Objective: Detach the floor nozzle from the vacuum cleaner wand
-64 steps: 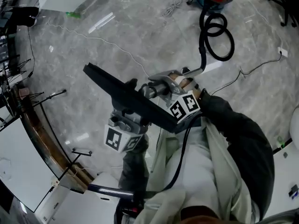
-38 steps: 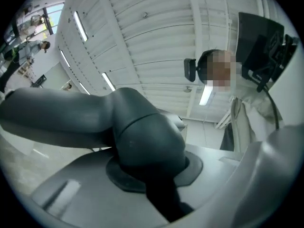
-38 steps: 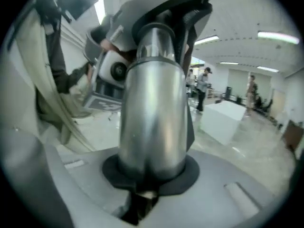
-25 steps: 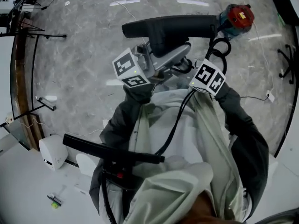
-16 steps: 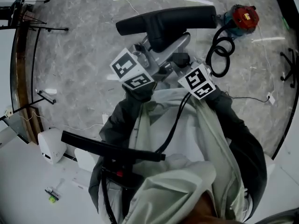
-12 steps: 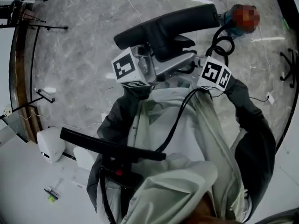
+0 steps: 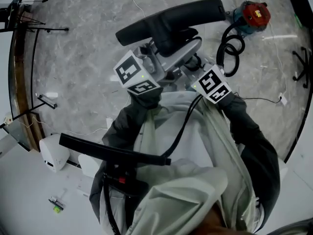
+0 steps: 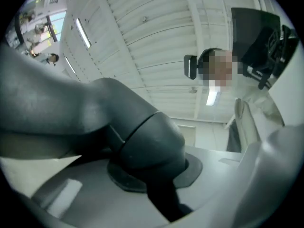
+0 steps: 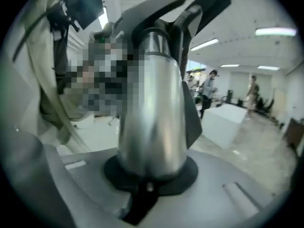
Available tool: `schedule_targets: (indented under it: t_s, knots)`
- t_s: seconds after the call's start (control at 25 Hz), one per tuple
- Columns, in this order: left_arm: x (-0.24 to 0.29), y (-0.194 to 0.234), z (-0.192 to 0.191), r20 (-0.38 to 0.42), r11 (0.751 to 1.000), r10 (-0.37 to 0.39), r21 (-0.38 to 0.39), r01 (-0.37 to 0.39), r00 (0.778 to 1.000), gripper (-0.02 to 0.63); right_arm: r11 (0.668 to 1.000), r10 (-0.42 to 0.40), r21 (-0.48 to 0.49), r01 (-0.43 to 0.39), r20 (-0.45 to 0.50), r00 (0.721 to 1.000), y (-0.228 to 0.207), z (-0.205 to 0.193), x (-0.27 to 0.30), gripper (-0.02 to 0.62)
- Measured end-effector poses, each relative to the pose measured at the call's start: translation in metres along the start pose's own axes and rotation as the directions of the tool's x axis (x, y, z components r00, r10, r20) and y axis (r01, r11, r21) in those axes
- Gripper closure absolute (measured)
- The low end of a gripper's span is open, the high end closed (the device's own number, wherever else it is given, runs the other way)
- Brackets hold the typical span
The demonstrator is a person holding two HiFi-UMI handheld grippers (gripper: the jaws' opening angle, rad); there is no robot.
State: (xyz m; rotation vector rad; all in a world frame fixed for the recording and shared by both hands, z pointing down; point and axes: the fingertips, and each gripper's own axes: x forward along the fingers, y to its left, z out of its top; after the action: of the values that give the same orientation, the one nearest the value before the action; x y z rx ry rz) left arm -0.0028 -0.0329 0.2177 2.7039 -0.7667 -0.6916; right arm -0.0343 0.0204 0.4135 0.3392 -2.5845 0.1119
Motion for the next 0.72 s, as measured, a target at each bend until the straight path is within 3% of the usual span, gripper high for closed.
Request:
schedule_targets:
  t_s: [0.04,0.12,0.2,0.28,0.36,0.44,0.52,0.64,0.72]
  knots:
    - [-0.002,0.011,0.000,-0.009,0.996,0.086,0.011,-0.086,0.996,0.535,0.992,-0.123,-0.009,0.123,0.005,0.992,-0.012,0.001,0.005,0.552]
    - [-0.006,0.031,-0.001,-0.018,0.973,0.229,0.026,-0.229,0.973,0.535,0.947,-0.320,-0.020,0.320,0.004,0.947,-0.033,0.000,0.013,0.552]
    - [-0.008,0.037,-0.005,-0.028,0.966,0.258,0.032,-0.257,0.966,0.535,0.927,-0.375,-0.018,0.375,-0.003,0.927,-0.038,-0.004,0.015,0.552]
    - [-0.006,0.030,-0.007,-0.042,0.980,0.196,0.030,-0.195,0.980,0.534,0.964,-0.265,-0.007,0.265,0.005,0.964,-0.027,-0.006,0.016,0.549]
    - [-0.001,0.014,-0.008,-0.042,0.997,0.075,0.021,-0.074,0.996,0.531,0.998,-0.061,0.000,0.061,0.035,0.998,-0.007,-0.004,0.011,0.546]
    - [0.002,-0.011,-0.008,-0.014,0.994,-0.105,0.009,0.105,0.994,0.529,0.983,0.182,-0.004,-0.182,0.047,0.982,0.016,-0.006,-0.002,0.548]
    - [0.004,-0.035,-0.006,0.023,0.965,-0.262,0.001,0.262,0.965,0.528,0.912,0.411,-0.009,-0.411,0.043,0.911,0.037,-0.010,-0.022,0.548]
    - [0.005,-0.056,-0.005,0.046,0.916,-0.399,-0.022,0.401,0.916,0.528,0.729,0.684,0.006,-0.685,0.040,0.729,0.061,-0.010,-0.049,0.550]
    - [0.003,-0.061,-0.006,0.052,0.884,-0.462,-0.051,0.464,0.885,0.528,0.622,0.781,0.024,-0.782,0.041,0.623,0.069,-0.009,-0.060,0.551]
